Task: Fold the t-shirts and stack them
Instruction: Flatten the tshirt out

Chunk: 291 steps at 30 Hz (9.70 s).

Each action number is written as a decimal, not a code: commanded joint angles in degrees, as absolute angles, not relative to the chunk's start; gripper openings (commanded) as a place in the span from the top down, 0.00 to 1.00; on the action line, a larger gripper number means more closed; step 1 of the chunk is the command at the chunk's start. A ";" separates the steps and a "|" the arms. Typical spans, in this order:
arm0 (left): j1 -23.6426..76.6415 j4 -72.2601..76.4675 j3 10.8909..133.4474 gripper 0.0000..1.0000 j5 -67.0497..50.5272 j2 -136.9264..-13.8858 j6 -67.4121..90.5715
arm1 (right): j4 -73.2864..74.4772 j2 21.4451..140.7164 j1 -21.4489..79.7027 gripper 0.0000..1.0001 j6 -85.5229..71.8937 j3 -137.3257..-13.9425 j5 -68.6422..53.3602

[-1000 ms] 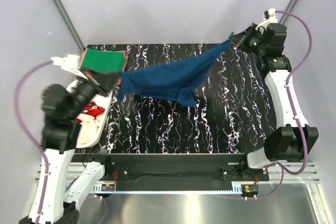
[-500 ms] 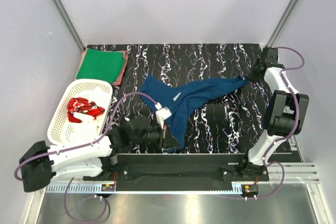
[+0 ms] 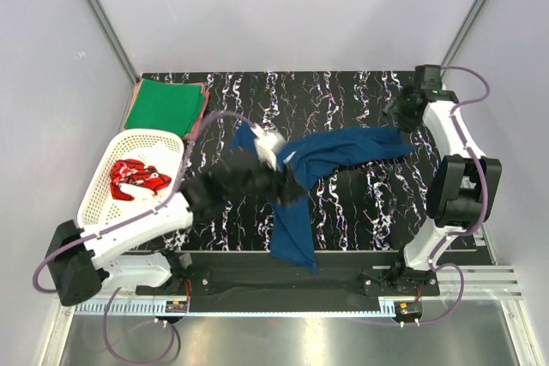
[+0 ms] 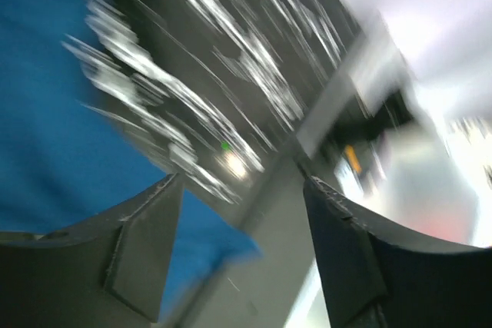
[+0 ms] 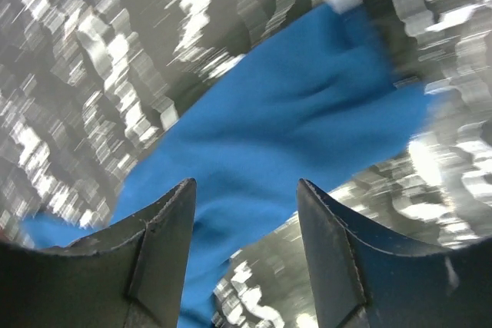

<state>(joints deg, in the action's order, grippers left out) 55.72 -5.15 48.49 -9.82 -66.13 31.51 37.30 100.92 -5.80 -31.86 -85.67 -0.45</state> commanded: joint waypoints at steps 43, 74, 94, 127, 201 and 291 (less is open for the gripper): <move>20.13 -18.73 58.46 1.00 3.25 -92.83 38.58 | 39.63 98.62 31.29 0.90 -29.01 -72.51 10.10; 18.28 -21.44 66.36 0.38 1.67 -101.33 34.19 | 29.26 88.42 28.48 0.88 -23.64 -62.85 -0.36; 19.51 -31.29 52.42 1.00 6.16 -77.63 39.11 | 40.25 76.21 19.87 0.84 -36.01 -51.86 7.98; 28.83 -21.44 71.35 0.40 -10.27 -98.14 30.77 | 35.51 103.70 34.01 0.45 -13.81 -82.35 3.95; 32.08 -22.23 42.10 1.00 -2.55 -80.69 41.57 | 34.14 87.52 0.35 0.41 -21.63 -69.51 -9.04; 29.79 -24.98 65.02 0.44 -8.58 -87.97 33.42 | 35.24 105.92 8.26 0.49 -12.92 -75.15 -18.12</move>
